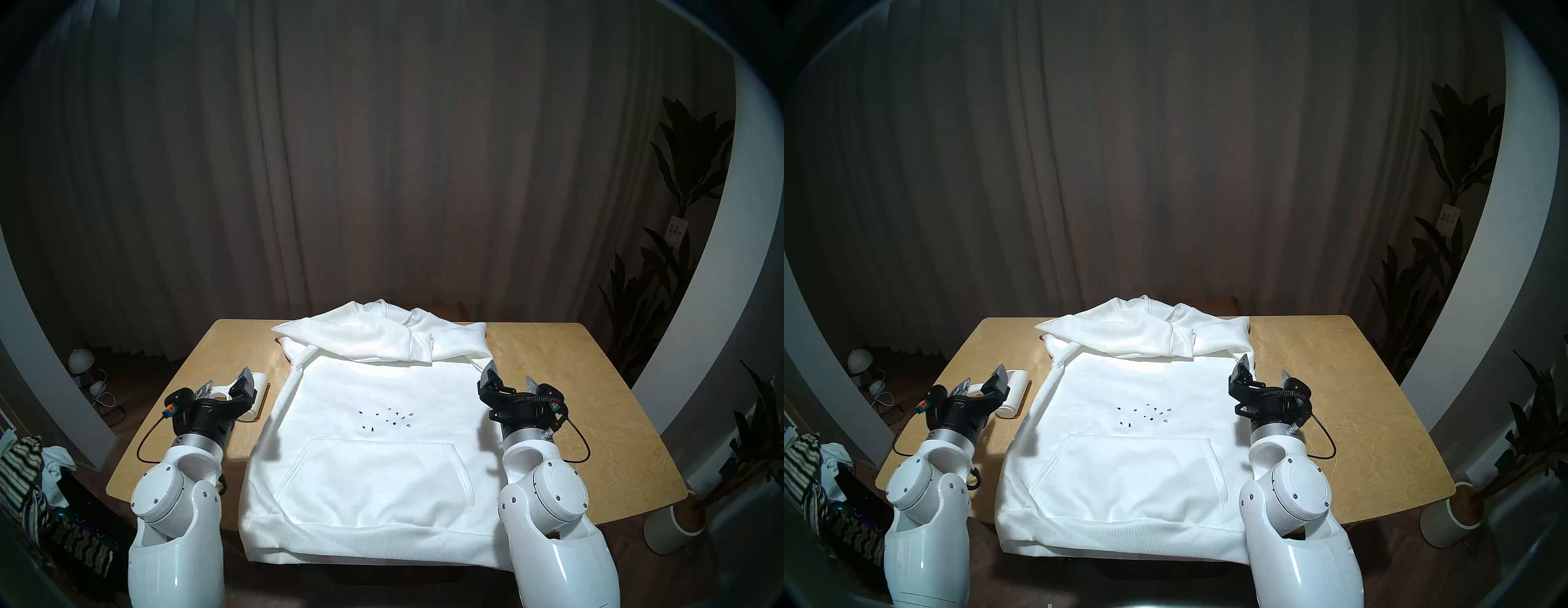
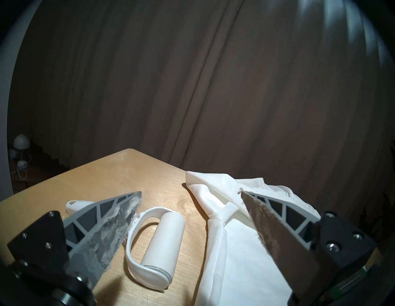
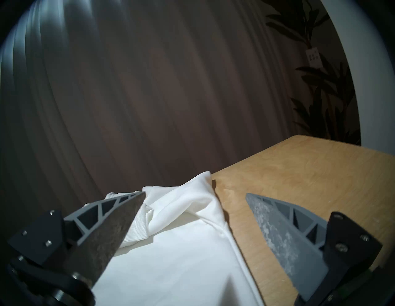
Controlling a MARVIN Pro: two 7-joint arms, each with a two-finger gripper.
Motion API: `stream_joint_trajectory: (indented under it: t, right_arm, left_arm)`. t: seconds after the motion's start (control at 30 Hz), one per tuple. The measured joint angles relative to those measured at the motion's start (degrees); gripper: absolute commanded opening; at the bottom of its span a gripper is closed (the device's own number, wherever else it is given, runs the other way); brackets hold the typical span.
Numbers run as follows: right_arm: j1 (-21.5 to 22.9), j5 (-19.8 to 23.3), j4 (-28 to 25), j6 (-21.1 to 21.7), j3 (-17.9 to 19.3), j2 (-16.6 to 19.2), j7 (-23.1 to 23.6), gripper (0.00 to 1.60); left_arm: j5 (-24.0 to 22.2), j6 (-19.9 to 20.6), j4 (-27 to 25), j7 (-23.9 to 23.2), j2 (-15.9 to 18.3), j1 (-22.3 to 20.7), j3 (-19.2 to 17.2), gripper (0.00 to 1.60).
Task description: Use the fur roller to clean a top
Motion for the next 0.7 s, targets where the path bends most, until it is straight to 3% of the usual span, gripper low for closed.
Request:
stream_joint_trajectory:
  t: [0.17, 0.3, 0.47, 0.7]
  right_arm:
    - [-1.2, -4.4, -0.3, -1.4, 1.4, 2.2, -0.4, 1.6]
    - [-1.4, -5.1, 0.9, -2.6, 3.6, 4.5, 2.0, 1.6]
    - [0.2, -5.7, 6.0, -4.7, 6.1, 7.4, 5.1, 1.6]
    - [3.4, -6.2, 10.6, -5.7, 6.5, 8.9, 7.0, 1.6]
  left_arm:
    - [-5.3, 6.0, -0.8, -2.6, 1.2, 0.8, -2.3, 1.6]
    - [-5.5, 8.2, -0.9, -3.1, 2.7, 1.2, -2.6, 1.6]
    - [-5.5, 12.0, -0.9, -3.1, 3.9, 1.0, -2.7, 1.6]
    - [-16.2, 18.8, 1.7, -2.8, 1.4, -2.3, -8.5, 1.6]
